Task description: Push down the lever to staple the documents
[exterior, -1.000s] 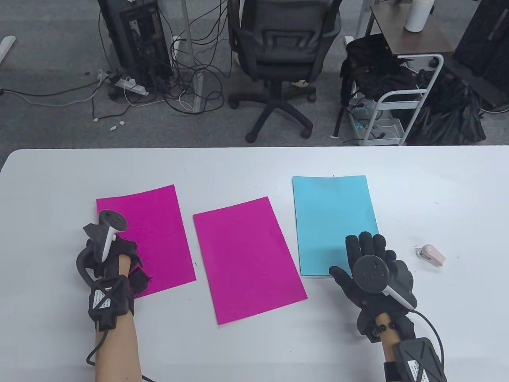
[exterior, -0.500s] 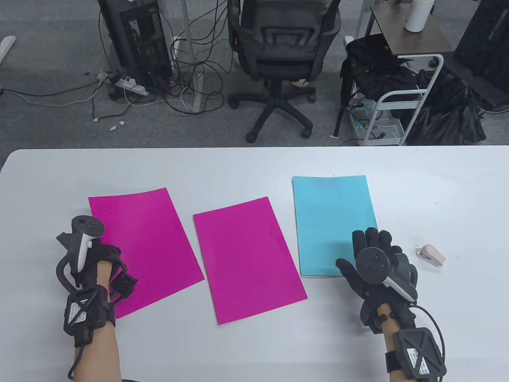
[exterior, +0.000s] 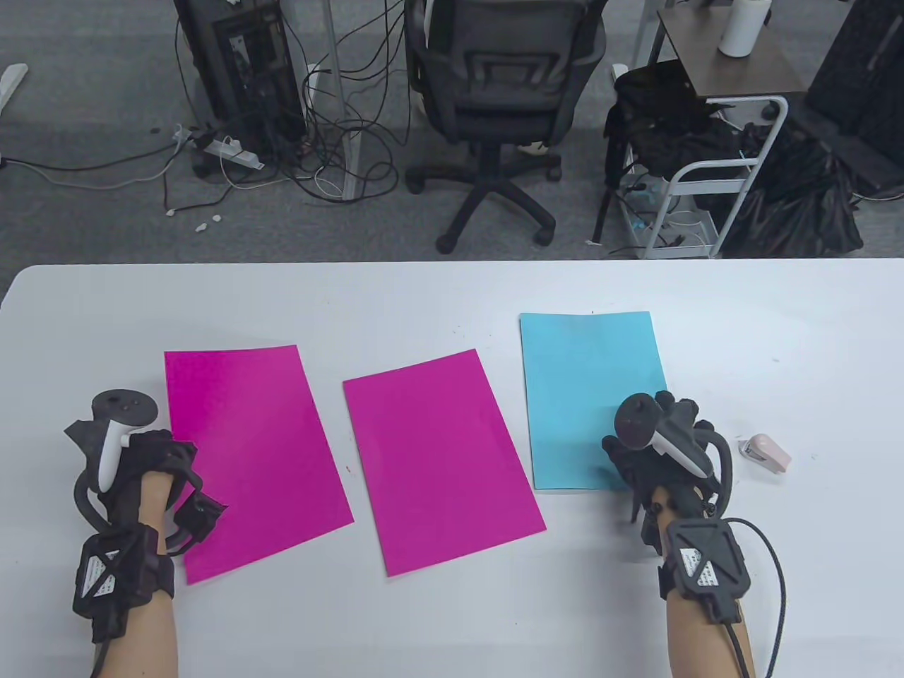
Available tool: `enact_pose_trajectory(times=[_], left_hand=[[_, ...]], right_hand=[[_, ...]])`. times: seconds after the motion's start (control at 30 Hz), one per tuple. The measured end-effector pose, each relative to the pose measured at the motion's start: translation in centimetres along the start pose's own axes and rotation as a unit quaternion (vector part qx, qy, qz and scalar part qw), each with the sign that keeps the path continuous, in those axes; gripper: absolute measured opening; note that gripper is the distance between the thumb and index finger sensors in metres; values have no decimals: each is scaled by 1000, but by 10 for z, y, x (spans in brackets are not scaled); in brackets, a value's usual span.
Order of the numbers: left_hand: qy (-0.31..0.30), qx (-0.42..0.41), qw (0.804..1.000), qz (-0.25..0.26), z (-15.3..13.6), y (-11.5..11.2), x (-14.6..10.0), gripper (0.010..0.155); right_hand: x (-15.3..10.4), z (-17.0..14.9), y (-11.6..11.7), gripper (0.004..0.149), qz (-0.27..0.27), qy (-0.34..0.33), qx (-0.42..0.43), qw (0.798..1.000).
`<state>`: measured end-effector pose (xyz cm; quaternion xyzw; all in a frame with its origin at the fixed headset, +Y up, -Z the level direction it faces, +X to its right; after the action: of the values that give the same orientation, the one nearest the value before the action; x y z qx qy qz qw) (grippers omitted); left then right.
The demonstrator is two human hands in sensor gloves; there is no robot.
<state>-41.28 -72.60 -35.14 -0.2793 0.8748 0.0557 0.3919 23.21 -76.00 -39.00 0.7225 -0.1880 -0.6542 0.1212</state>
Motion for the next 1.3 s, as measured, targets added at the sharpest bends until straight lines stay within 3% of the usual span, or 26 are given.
enact_pose_trajectory(times=[0.23,0.43,0.9,1.3], left_hand=[[-28,27,999,-36,12,-15,-8,40],[-46,27,997,-49,16,-30,-14,42],[-99,-28,993,-60,32,-49,-45,43],[-152,-89,979,-107,57,-76,-73,46]], right_hand=[[16,5,18,84,69,31,-11,997],[8,5,24,89,111,26,5,993],[-19,27,38,89,121,-2,-11,993],[-47,65,52,89,128,-28,-33,991]])
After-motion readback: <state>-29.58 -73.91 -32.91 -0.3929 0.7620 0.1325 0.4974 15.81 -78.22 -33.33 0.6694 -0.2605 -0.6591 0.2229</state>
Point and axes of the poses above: the tracker on the back of each hand, its own z axis roughly to the thumb side, its own x axis roughly from the wrist to the fingertips, y = z × x, the point moved 2 cm from there along x, roughly from the wrist to the fingertips, and after that the axes turned 6 degrees about z, right-handed, at the moved point
